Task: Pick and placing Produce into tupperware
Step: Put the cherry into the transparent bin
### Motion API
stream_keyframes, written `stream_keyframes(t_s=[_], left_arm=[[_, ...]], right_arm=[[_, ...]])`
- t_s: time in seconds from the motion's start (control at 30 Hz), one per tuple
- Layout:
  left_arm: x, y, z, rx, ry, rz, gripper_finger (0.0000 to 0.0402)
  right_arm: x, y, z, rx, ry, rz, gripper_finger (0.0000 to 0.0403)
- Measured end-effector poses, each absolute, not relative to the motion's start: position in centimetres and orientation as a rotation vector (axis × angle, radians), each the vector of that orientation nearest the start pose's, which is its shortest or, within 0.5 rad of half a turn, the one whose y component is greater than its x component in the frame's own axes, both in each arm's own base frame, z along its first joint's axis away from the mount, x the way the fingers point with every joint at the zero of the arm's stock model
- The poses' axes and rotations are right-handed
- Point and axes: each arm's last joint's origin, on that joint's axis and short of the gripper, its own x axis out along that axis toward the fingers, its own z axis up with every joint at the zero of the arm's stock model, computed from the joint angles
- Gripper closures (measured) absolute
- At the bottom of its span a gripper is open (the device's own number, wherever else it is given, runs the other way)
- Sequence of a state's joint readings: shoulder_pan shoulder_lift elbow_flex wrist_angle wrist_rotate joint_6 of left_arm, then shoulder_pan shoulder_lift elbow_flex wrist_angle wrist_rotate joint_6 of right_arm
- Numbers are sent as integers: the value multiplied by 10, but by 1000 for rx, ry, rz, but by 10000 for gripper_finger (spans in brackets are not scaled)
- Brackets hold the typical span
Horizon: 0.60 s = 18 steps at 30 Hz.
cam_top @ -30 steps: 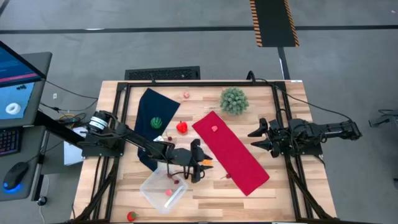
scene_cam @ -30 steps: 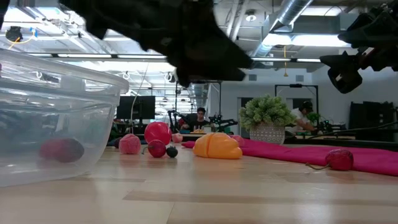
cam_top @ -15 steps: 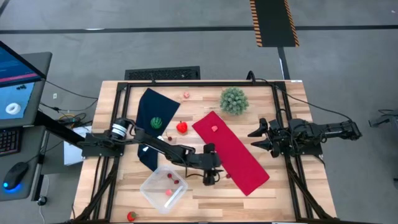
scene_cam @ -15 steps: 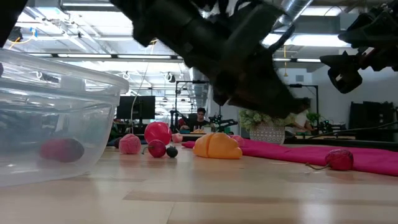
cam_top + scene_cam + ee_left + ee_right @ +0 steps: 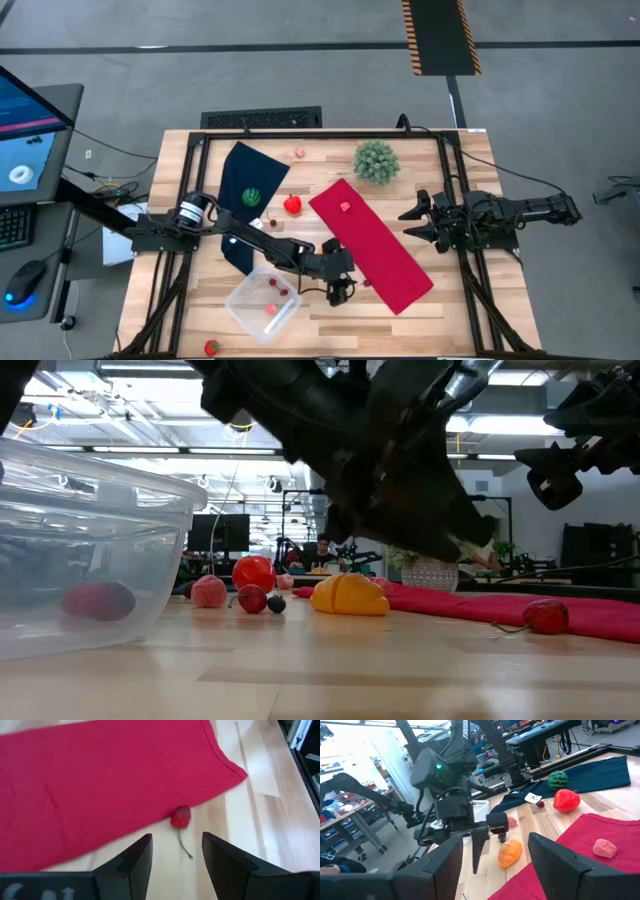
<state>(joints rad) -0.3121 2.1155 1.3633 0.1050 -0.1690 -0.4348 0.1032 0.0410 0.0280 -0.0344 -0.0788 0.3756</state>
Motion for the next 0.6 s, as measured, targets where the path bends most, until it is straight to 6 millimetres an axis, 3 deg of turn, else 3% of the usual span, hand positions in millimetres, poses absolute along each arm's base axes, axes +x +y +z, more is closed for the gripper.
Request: stream_keyframes(t_s=[0.13,0.4,0.6], left_arm=[[438,-148,153,-297,628,-2,239],[456,-158,135,-339,720,100,239],[452,-166,140,-377,736,188,239]], right_arm=[[98,12,167,374,81,171,154],[98,12,167,374,79,171,154],[98,12,167,374,80,171,154]])
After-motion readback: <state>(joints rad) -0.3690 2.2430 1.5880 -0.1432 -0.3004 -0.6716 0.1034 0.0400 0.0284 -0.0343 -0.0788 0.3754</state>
